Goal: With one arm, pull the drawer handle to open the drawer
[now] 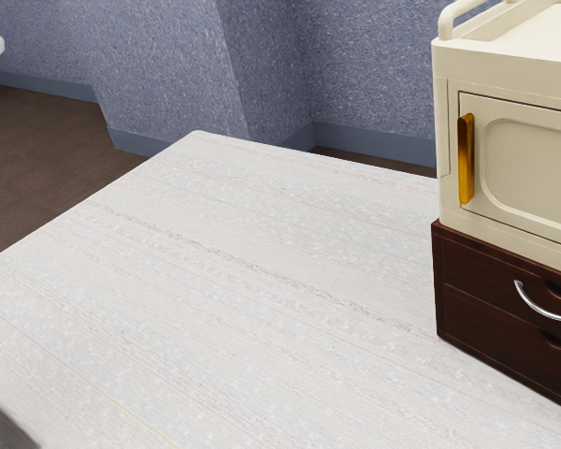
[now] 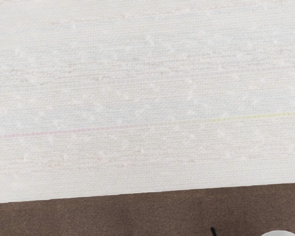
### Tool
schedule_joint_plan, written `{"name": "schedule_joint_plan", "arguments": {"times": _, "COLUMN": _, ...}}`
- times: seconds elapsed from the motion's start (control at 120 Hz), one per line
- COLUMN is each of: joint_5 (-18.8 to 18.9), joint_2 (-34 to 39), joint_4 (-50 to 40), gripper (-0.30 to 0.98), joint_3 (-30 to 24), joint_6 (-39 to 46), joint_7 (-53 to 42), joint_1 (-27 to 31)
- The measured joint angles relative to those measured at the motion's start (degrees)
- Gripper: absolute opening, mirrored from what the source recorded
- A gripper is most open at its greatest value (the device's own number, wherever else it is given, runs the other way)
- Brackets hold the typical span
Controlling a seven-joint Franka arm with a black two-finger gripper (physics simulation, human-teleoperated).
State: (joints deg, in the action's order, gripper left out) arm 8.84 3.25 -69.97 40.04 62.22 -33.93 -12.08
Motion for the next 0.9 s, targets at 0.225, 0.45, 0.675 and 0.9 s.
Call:
{"name": "schedule_joint_plan", "arguments": {"times": 0.225, "joint_5": 0.40, "joint_2": 0.18, "joint_4": -0.10, "gripper": 0.68, "joint_3": 0.15, "joint_6": 9.14, "joint_7": -13.46, "joint_1": -5.79}}
{"name": "schedule_joint_plan", "arguments": {"times": 0.45, "joint_5": -1.04, "joint_2": 0.80, "joint_4": 0.75, "gripper": 0.68, "joint_3": -0.38, "joint_6": 12.25, "joint_7": -22.65, "joint_1": -9.71}}
{"name": "schedule_joint_plan", "arguments": {"times": 0.675, "joint_5": -2.61, "joint_2": 0.39, "joint_4": 0.44, "gripper": 0.68, "joint_3": -0.18, "joint_6": 14.06, "joint_7": -29.15, "joint_1": -9.85}}
{"name": "schedule_joint_plan", "arguments": {"times": 0.9, "joint_5": -0.44, "joint_2": -0.40, "joint_4": -6.08, "gripper": 0.68, "joint_3": -13.04, "joint_6": 16.54, "joint_7": -34.33, "joint_1": -3.45}}
